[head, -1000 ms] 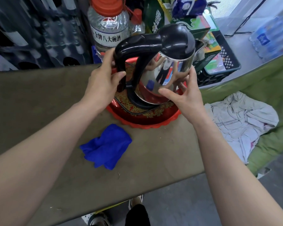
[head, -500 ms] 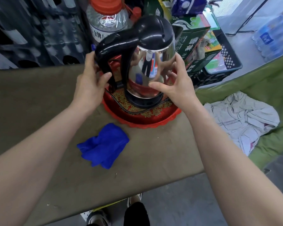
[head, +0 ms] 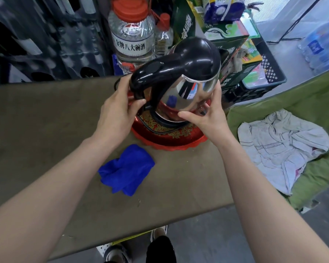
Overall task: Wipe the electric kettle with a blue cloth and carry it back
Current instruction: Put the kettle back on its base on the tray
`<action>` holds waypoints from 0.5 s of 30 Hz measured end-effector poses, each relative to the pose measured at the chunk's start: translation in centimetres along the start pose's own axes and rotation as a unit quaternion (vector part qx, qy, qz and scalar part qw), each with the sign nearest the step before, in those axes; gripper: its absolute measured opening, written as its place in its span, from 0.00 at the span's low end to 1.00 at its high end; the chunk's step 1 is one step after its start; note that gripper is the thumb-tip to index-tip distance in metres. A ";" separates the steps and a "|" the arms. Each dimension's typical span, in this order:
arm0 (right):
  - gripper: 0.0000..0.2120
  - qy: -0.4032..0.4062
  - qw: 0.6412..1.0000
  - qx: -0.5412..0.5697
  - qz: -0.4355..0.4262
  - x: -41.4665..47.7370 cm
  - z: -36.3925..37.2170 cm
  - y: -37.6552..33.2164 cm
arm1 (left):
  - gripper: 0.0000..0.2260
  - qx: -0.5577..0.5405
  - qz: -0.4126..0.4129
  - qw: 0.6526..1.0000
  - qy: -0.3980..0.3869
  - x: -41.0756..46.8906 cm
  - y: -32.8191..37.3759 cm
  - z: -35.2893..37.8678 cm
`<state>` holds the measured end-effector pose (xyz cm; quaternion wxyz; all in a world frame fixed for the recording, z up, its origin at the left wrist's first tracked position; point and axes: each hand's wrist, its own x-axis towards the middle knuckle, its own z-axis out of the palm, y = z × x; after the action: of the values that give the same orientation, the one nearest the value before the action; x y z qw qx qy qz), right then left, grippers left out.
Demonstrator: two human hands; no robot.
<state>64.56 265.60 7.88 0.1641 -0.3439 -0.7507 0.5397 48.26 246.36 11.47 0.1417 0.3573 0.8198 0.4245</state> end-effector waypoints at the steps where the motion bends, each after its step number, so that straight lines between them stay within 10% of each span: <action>1: 0.61 -0.005 1.000 -0.005 -0.005 0.4 0.0 -0.1 | 0.24 -0.005 -0.003 1.000 0.003 0.2 0.0 0.0; 15: 0.46 -0.023 0.999 -0.033 0.012 3.7 -1.8 0.2 | 0.28 -0.087 -0.066 0.994 -0.028 3.2 -0.5 1.9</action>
<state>63.13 269.47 7.95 0.1284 -0.3456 -0.7673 0.5247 46.79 249.56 10.18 0.2231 0.3003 0.7973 0.4736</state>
